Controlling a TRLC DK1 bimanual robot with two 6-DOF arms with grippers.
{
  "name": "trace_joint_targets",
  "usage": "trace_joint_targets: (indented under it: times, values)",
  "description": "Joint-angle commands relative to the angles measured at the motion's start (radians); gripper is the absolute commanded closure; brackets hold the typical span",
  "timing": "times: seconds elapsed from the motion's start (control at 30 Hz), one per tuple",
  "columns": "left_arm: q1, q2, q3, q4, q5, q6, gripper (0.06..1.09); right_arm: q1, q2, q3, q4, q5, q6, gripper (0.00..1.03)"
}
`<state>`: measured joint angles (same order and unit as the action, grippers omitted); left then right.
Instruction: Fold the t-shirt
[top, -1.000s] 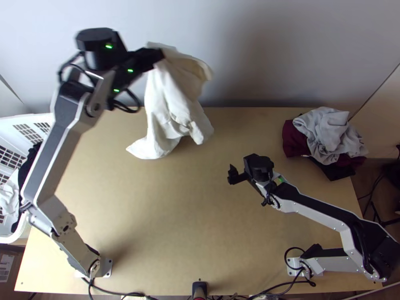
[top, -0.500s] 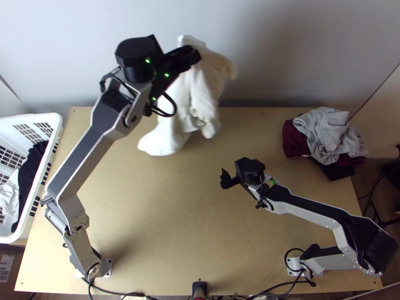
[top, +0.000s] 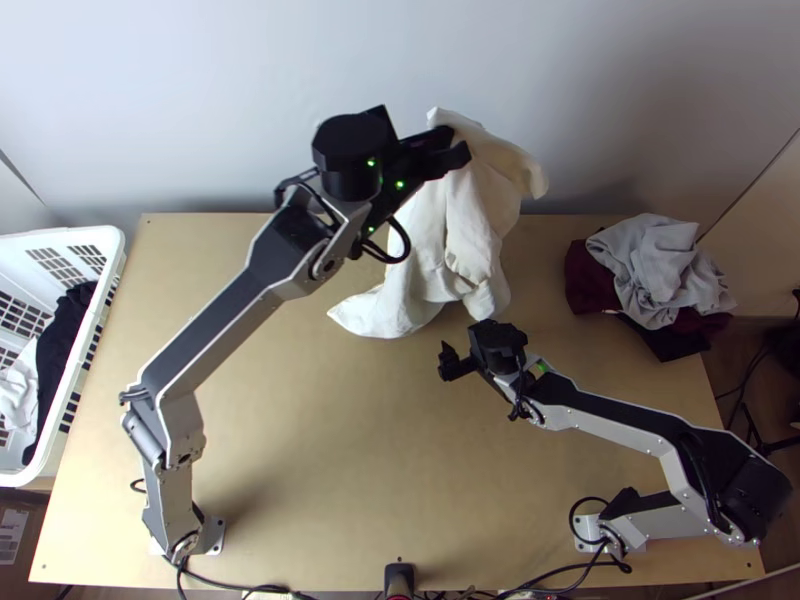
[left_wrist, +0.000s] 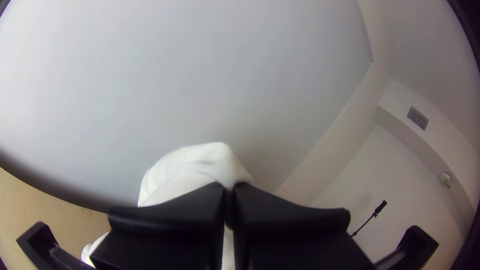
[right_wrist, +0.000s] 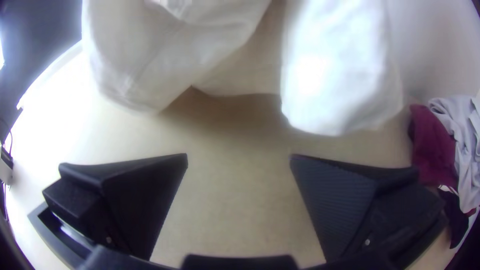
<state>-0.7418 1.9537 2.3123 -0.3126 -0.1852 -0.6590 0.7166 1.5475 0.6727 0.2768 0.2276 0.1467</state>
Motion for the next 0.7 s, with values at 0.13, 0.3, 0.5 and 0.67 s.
trace_joint_targets:
  times: [0.13,0.3,0.5,0.67]
  values:
    - [0.028,0.067,-0.001,0.056,-0.017,0.002,1.05,0.145,0.103,0.054,0.024,-0.030,0.059,0.07]
    - [0.059,0.067,-0.001,0.055,-0.019,0.001,1.05,0.199,0.174,0.120,0.024,-0.074,0.077,0.07]
    - [0.085,0.045,-0.004,0.038,-0.020,0.001,1.05,0.196,0.283,0.271,0.024,-0.088,0.077,0.07]
    - [0.101,0.019,-0.010,0.027,-0.019,0.001,1.05,0.196,0.382,0.381,0.025,-0.086,0.082,0.07]
